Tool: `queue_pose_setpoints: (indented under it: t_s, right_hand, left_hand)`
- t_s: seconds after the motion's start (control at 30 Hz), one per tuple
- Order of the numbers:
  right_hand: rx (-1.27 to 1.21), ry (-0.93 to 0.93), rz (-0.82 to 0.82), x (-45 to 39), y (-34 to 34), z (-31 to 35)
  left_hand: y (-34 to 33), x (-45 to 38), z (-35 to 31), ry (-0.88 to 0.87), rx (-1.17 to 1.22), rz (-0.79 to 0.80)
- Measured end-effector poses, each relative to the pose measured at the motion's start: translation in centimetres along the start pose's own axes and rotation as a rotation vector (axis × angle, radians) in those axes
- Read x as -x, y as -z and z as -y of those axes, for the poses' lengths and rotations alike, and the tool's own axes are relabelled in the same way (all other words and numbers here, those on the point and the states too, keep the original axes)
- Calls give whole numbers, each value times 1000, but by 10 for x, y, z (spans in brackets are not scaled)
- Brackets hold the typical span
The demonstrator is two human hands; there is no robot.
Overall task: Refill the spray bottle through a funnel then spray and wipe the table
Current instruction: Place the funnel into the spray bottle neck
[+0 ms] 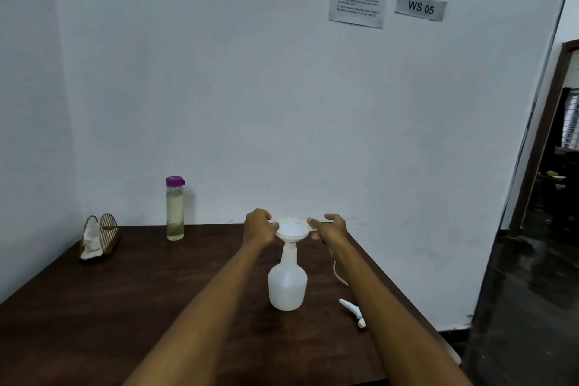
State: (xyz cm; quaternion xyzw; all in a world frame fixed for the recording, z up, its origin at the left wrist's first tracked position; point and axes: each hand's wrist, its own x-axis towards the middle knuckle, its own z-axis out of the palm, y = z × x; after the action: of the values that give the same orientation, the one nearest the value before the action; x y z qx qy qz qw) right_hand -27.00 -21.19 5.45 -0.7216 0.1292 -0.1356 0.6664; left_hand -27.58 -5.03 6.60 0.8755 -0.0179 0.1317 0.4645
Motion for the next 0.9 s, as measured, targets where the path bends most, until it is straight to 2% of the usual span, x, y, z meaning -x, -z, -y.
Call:
queue_pose_setpoints:
  t_s: [0.17, 0.43, 0.63, 0.8, 0.9]
  right_hand:
    - [160, 153, -176, 10, -4, 22]
    - [280, 513, -200, 44, -44, 46]
    - [313, 650, -69, 61, -111, 45]
    - [347, 620, 118, 78, -182, 29]
    - [365, 577, 208, 81, -224, 9]
  left_hand:
    - [12, 3, 0, -6, -72, -22]
    - [50, 15, 14, -17, -231, -74]
    - [94, 13, 47, 17, -378, -51]
    - [142, 18, 102, 154, -522, -31]
    - [164, 17, 141, 250, -614, 45]
